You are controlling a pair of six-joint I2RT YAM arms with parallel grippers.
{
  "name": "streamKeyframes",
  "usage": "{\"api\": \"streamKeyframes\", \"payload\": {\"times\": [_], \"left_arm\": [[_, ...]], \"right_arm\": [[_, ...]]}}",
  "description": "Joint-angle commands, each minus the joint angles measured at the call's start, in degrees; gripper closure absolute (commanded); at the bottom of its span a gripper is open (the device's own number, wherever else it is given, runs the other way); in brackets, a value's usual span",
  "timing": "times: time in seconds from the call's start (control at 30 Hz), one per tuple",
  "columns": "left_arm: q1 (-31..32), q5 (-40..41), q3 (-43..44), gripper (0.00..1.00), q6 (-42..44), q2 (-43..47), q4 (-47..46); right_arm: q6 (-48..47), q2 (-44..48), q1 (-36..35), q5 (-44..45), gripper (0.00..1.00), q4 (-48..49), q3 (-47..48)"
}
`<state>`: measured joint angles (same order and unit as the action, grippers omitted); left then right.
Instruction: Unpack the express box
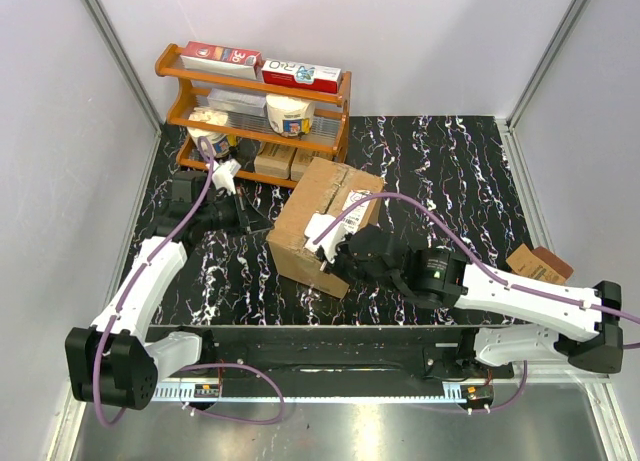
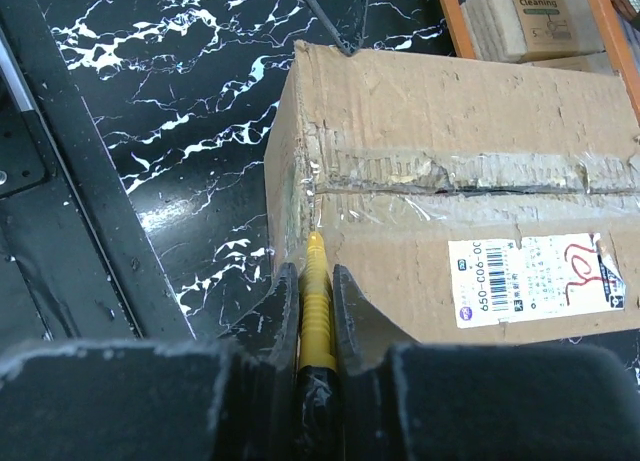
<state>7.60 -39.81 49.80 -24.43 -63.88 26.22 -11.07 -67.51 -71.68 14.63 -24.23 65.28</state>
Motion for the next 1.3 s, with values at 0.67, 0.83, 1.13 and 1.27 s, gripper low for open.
{"api": "streamKeyframes", "payload": {"times": [0.67,0.83,1.13,1.27], "left_arm": [[-0.7,3.3,2.8,0.26,1.4,6.1,2.0],[-0.7,6.3,1.3,0.22,1.1,8.8,3.9],[-0.6,0.3,-6.1,0.36,-6.8,9.2,-5.7],[-0.7,-1.7,-7.7,0.43,-8.9,8.0,-8.1]], "right_arm": [[-2.5,-5.1,-0.1,1.1,1.00,9.7,6.6],[-2.4,-7.5,-0.1,1.8,1.00,12.3,5.3],[-2.1,-7.3,-0.1,2.2,1.00,12.9,4.4],[-1.8,-7.1,-0.2,2.5,1.00,12.8,4.2]]}}
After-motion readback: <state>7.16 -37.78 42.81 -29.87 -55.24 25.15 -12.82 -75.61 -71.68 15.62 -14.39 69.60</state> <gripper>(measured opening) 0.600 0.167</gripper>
